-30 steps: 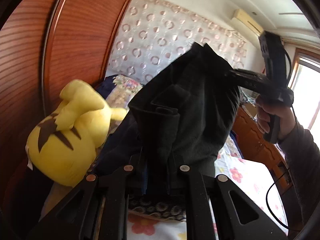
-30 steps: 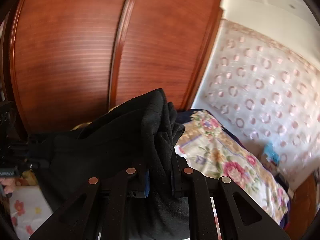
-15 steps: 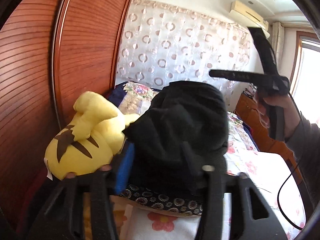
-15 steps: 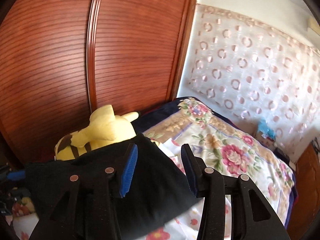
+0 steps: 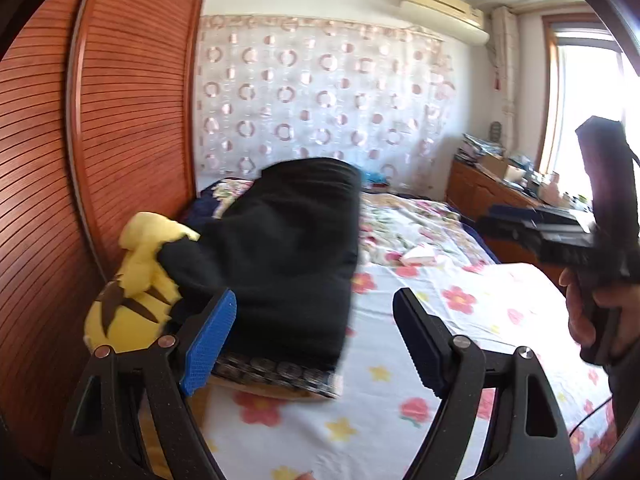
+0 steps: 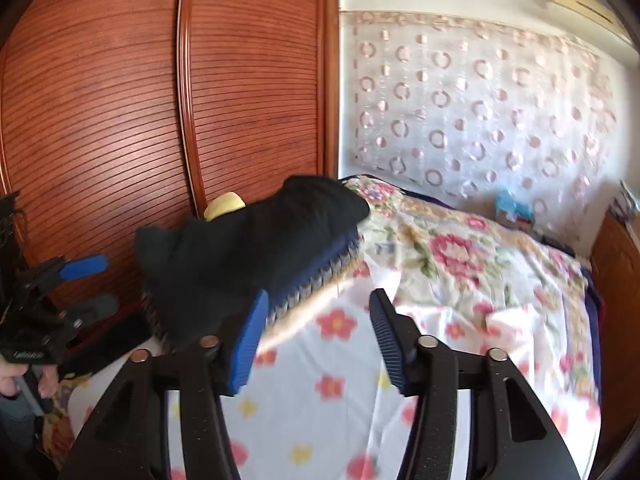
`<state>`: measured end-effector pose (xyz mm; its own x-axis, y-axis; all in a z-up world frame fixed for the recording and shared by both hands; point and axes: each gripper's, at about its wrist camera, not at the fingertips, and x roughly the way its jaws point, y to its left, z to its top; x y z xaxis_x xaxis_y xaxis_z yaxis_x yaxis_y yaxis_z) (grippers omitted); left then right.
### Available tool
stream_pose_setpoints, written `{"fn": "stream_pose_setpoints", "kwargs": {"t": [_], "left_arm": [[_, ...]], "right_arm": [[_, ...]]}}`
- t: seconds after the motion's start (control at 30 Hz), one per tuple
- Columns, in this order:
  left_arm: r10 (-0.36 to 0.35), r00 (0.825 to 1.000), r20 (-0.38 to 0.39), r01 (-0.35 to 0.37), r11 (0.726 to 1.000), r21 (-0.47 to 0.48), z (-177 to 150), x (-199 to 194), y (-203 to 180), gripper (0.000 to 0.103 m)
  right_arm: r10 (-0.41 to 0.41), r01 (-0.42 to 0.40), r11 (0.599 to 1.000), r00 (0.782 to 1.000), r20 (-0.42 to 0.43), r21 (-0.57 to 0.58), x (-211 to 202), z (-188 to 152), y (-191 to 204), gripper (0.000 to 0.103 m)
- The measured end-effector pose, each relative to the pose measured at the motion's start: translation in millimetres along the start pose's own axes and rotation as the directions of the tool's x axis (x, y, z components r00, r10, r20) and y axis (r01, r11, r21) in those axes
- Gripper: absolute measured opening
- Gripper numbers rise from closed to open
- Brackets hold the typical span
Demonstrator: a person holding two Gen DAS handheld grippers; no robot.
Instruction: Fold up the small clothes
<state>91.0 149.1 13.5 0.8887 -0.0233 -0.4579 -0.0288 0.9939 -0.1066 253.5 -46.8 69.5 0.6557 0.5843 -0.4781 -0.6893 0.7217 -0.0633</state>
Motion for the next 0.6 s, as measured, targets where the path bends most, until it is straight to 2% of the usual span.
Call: {"fn": "stream_pose_setpoints", "kwargs": {"t": [0.1,0.27,0.4,0.6], "left_arm": [[-0.03,0.999,-0.011,0.03,0.999,0.022,-5.4,-3.5,-18.2,0.081],[-0.083,0.996,-0.016,0.084,0.995,0.057,-11.1,-15.5,-50.6,0.081],[-0.098,0.995,-0.002,0.098,0.992,0.083,-9.8,-30.0,-75.3,0.081],[-0.104,0.994,0.025,0.101,0.989,0.11,-4.5,-49.1,-94.5,0.081]], "right_arm": [[-0.062,0.062,0.998,0.998,0.005,0.033,-35.5,-24.3,4.9,0.066],[-0.147,0.142,0.983,0.989,0.035,0.113,-92.1,-56.4,13.7,0.068],[-0.223,0.21,0.961,0.973,0.06,0.177,-136.1,-73.4,25.0,0.069],[-0.333,0.309,0.927,0.939,0.083,0.214,-191.4,-82.2,47.4,0.069]]}}
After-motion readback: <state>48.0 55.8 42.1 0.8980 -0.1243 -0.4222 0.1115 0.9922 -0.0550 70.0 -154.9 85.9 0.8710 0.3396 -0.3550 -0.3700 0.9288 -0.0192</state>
